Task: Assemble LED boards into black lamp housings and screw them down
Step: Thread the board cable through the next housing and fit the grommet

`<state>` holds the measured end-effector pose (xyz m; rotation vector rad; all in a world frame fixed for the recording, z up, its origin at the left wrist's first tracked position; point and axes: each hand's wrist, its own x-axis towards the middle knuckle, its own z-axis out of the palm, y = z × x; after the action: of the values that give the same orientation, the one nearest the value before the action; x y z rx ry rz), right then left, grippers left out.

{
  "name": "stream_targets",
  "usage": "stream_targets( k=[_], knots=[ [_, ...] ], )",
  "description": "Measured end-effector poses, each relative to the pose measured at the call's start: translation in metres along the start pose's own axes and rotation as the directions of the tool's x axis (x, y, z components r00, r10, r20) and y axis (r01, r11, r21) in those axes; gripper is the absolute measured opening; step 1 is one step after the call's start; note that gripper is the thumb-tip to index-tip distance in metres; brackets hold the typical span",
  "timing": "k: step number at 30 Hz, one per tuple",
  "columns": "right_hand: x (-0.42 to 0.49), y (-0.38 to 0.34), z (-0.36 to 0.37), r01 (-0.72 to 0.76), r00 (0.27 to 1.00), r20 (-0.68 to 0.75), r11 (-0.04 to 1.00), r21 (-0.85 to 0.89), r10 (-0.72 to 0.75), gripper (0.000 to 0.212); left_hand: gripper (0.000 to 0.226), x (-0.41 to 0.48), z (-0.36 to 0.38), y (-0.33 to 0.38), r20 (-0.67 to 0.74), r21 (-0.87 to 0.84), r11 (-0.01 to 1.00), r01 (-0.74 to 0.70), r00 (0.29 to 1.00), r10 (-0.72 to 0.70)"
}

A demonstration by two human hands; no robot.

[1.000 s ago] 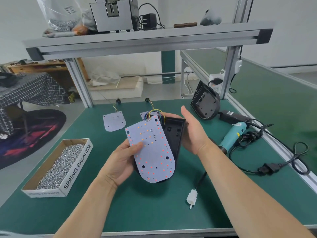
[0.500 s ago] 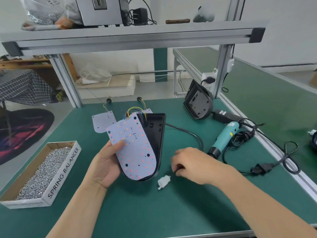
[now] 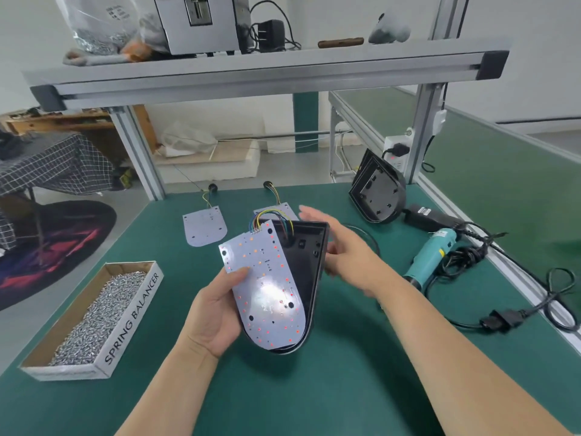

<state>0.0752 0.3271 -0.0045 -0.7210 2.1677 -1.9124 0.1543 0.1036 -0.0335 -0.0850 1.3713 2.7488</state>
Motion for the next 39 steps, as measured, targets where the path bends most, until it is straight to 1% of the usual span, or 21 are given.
stream_targets(
  k=[2,5,8,10,12,15,16,17,19,21,23,26,28,29,30,32,35,36,37,38,39],
  knots=[
    [0.002,-0.005,0.011,0.011,0.998,0.066,0.999,0.038,-0.013,0.060,0.036,0.000,0.003,-0.005,-0.007,-0.002,1.000,0.008,1.000,-0.008],
    [0.004,-0.002,0.021,-0.035,0.998,-0.048,0.995,-0.093,0.030,0.029,0.033,0.001,0.006,-0.007,-0.029,0.003,1.000,0.013,1.000,-0.013],
    [0.005,0.009,0.024,-0.098,0.986,-0.161,0.944,-0.315,0.049,0.017,0.034,-0.001,0.007,-0.004,-0.051,0.039,0.999,0.020,0.999,-0.018],
    [0.007,0.010,0.025,-0.076,0.984,-0.176,0.920,-0.385,0.008,0.014,0.039,-0.002,0.007,-0.002,-0.041,0.056,0.998,0.005,0.999,-0.003],
    [0.006,0.008,0.023,-0.007,0.993,-0.110,0.892,-0.452,-0.048,0.016,0.038,-0.004,0.006,0.000,-0.046,0.053,0.999,-0.006,0.999,0.008],
    [0.004,0.003,0.019,0.056,0.996,-0.027,0.839,-0.542,-0.084,0.044,0.032,-0.006,0.003,0.001,-0.051,0.051,0.999,-0.008,0.999,0.011],
    [0.004,0.003,0.018,0.052,0.996,-0.033,0.832,-0.552,-0.083,0.046,0.032,-0.007,0.003,0.002,-0.039,0.057,0.998,-0.010,0.999,0.013],
    [0.005,0.003,0.018,0.041,0.996,-0.046,0.834,-0.551,-0.079,0.041,0.032,-0.008,0.004,0.003,-0.021,0.067,0.998,-0.015,1.000,0.016],
    [0.008,0.001,0.018,0.024,0.995,-0.062,0.818,-0.575,-0.073,0.020,0.037,-0.009,0.006,0.006,0.014,0.090,0.995,-0.032,0.999,0.031],
    [0.010,-0.001,0.017,0.046,0.994,-0.037,0.718,-0.695,-0.100,0.009,0.038,-0.009,0.006,0.009,0.032,0.111,0.992,-0.051,0.998,0.048],
    [0.013,-0.004,0.017,0.077,0.993,0.005,0.595,-0.800,-0.121,0.008,0.033,-0.009,0.006,0.009,0.025,0.111,0.992,-0.053,0.998,0.051],
    [0.016,-0.009,0.017,0.067,0.997,0.035,0.477,-0.876,-0.074,0.012,0.031,-0.010,0.004,0.009,-0.005,0.107,0.993,-0.046,0.999,0.047],
    [0.016,-0.009,0.015,0.062,0.998,0.064,0.369,-0.927,-0.007,0.014,0.026,-0.012,0.003,0.012,0.020,0.134,0.990,-0.035,0.999,0.033],
    [0.015,-0.007,0.012,0.061,0.998,0.068,0.349,-0.935,0.009,0.015,0.026,-0.012,0.002,0.015,0.049,0.152,0.988,-0.022,0.999,0.015],
    [0.014,-0.005,0.011,0.046,0.998,0.055,0.387,-0.921,0.013,0.016,0.027,-0.013,0.003,0.019,0.082,0.172,0.985,-0.006,0.997,-0.009],
    [0.014,0.000,0.007,0.028,1.000,0.017,0.531,-0.847,-0.026,0.019,0.028,-0.012,0.005,0.024,0.115,0.213,0.977,-0.001,0.993,-0.024],
    [0.011,0.005,0.007,0.047,0.997,-0.004,0.617,-0.786,-0.081,0.034,0.031,-0.010,0.008,0.027,0.078,0.242,0.969,-0.044,0.997,0.026],
    [0.008,0.004,0.007,0.049,0.984,-0.082,0.678,-0.733,-0.159,0.040,0.034,-0.009,0.009,0.026,0.065,0.257,0.964,-0.061,0.997,0.045],
    [0.003,0.000,0.008,0.066,0.939,-0.220,0.766,-0.639,-0.265,0.039,0.036,-0.008,0.008,0.026,0.056,0.276,0.958,-0.078,0.996,0.065],
    [-0.003,-0.008,0.009,0.123,0.848,-0.383,0.840,-0.528,-0.365,0.033,0.039,-0.008,0.009,0.025,0.050,0.292,0.952,-0.092,0.995,0.081],
    [-0.010,-0.016,0.010,0.208,0.741,-0.505,0.867,-0.453,-0.442,0.023,0.040,-0.007,0.010,0.024,0.047,0.303,0.948,-0.103,0.995,0.093]
  ],
)
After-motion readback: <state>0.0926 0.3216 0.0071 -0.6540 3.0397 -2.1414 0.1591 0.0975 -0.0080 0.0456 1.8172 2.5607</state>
